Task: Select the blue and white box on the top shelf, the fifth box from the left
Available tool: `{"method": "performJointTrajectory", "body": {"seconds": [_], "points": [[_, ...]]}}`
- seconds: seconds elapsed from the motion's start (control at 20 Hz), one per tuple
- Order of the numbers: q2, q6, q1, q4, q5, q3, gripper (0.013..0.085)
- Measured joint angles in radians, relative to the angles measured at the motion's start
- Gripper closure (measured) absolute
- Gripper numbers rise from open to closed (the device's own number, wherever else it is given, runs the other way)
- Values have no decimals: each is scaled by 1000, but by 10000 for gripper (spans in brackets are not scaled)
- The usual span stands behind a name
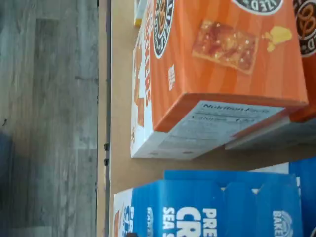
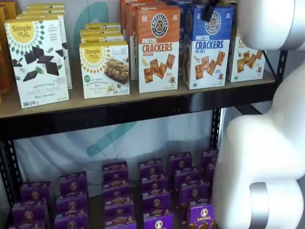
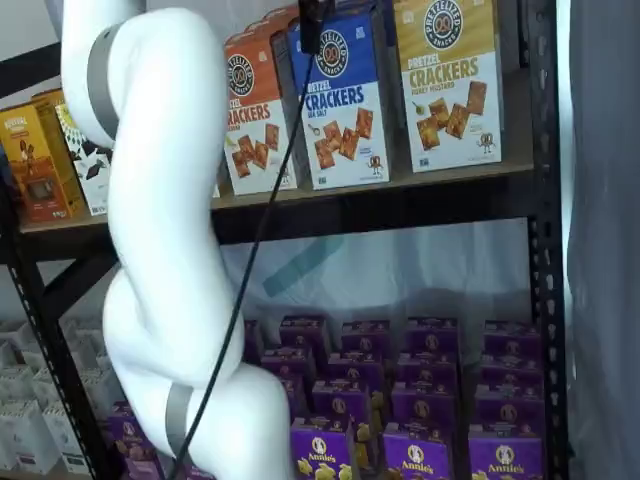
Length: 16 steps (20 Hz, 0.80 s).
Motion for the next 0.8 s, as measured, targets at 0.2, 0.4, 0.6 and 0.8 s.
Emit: {"method": "performJointTrajectory", "body": {"seconds": [0.2,0.4,0.6,0.8], "points": [[15,-1,17,-44,14,-11,130],[16,-2,31,-78,6,-3,130],[44,-1,40,-110,49,-41,130],[57,-1,45,-127,67,-60,130]]}}
